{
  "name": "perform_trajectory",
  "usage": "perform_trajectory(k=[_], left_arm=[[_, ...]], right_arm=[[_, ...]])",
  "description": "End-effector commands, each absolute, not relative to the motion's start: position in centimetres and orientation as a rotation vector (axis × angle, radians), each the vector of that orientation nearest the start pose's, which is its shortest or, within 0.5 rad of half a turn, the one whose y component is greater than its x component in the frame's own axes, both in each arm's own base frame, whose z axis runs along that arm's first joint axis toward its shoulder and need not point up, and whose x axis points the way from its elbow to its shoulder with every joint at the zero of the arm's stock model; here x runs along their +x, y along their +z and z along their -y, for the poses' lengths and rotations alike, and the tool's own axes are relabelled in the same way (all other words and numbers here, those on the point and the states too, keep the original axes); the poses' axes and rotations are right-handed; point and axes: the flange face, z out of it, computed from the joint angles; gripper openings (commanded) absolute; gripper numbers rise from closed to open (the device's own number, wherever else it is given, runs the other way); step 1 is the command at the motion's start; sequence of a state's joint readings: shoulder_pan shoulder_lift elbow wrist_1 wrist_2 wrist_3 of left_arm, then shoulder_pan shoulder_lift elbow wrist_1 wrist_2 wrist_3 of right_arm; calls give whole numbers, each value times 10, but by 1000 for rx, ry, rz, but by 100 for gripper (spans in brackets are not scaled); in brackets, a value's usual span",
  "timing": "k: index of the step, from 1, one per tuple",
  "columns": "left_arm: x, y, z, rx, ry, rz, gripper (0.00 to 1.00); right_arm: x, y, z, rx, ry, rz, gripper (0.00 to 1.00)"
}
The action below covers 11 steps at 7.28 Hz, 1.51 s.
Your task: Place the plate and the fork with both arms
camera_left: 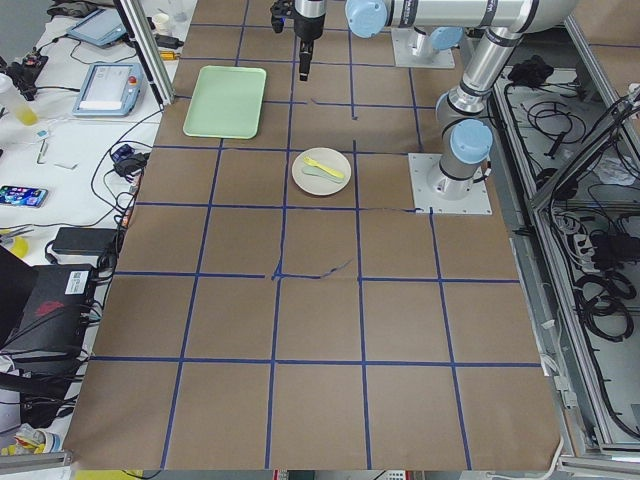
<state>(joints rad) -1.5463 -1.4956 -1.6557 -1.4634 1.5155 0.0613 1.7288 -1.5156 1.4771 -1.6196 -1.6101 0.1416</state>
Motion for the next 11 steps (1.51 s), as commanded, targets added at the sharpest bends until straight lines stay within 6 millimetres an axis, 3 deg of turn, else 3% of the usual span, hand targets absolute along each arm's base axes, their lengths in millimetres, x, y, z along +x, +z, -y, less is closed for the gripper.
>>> perform_trajectory(k=[1,11], left_arm=[[-127,493,472,65,-160,-3188,100],[-127,492,473,68,-155,-3186,100]], right_arm=[[210,511,497,-24,-146,-3164,100],[210,510,496,-24,-130,-3167,100]])
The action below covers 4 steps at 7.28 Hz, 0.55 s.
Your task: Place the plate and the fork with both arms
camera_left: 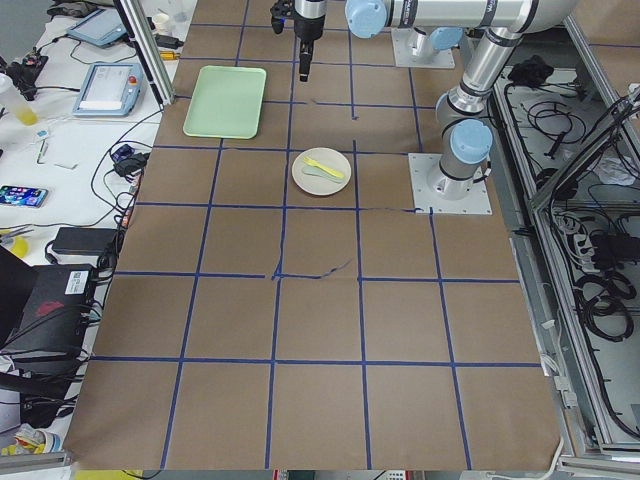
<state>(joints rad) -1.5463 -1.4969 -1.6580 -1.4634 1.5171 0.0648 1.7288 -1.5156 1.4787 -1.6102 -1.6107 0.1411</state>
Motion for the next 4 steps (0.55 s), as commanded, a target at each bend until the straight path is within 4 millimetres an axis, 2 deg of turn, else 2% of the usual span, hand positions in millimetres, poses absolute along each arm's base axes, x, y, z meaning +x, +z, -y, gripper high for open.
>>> perform_trajectory(k=[1,4], left_arm=[[-127,493,473,73,-158,-3187,100],[-126,488,475,70,-141,-3189,100]], right_arm=[[210,510,496,-24,-130,-3167,100],[210,510,496,-24,-130,-3167,100]])
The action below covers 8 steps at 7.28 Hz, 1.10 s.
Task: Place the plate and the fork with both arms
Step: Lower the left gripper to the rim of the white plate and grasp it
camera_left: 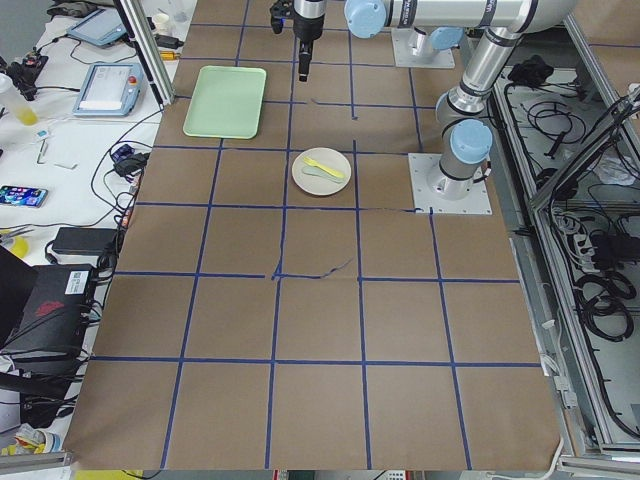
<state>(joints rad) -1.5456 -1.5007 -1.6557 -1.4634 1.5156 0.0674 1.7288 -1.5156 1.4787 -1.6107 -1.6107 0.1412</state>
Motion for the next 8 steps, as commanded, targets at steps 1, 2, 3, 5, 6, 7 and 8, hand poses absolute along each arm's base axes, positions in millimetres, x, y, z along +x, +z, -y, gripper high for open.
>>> perform_trajectory(k=[1,2,3,5,6,7,8], left_arm=[[-116,470,481,72,-73,-3174,100],[-87,434,479,75,35,-3142,100],[-45,397,482,-13,100,-3148,100],[-9,309,480,67,82,-3155,97],[10,267,472,116,66,-3150,97],[46,233,460,25,109,-3177,96],[66,212,450,89,161,-3195,88]], right_arm=[[210,510,496,-24,-132,-3168,100],[210,510,496,-24,-132,-3167,100],[210,510,496,-24,-132,-3167,100],[210,509,496,-24,-130,-3167,100],[210,508,496,-24,-127,-3167,100],[210,507,495,-24,-122,-3168,100],[210,507,495,-24,-122,-3168,100]])
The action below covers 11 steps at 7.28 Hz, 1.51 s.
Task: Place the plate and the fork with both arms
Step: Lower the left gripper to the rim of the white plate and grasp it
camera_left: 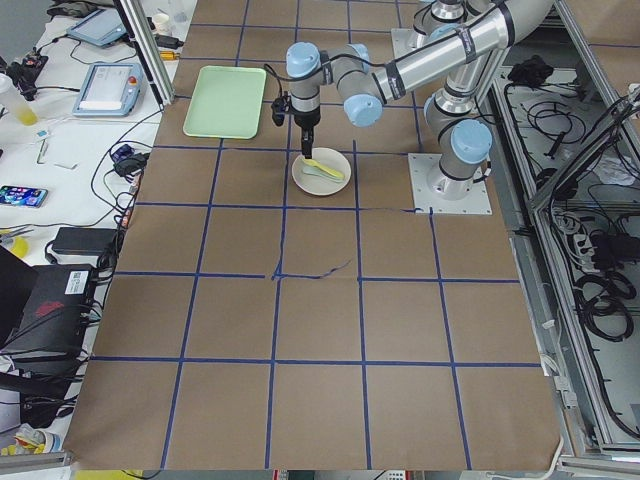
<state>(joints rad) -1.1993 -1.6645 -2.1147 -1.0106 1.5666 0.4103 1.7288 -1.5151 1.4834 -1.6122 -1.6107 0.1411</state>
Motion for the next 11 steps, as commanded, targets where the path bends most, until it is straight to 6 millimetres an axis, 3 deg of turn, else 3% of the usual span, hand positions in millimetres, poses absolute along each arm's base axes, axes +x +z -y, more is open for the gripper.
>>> perform_trajectory(k=[1,6,8,11], left_arm=[[69,205,450,95,161,-3195,85],[73,180,455,79,221,-3204,46],[74,180,457,62,219,-3200,3],[78,190,466,90,184,-3200,0]], right_arm=[[210,506,496,-24,-120,-3168,100],[210,505,496,-22,-118,-3170,100],[210,505,496,-22,-118,-3170,100],[210,505,496,-20,-118,-3170,100]])
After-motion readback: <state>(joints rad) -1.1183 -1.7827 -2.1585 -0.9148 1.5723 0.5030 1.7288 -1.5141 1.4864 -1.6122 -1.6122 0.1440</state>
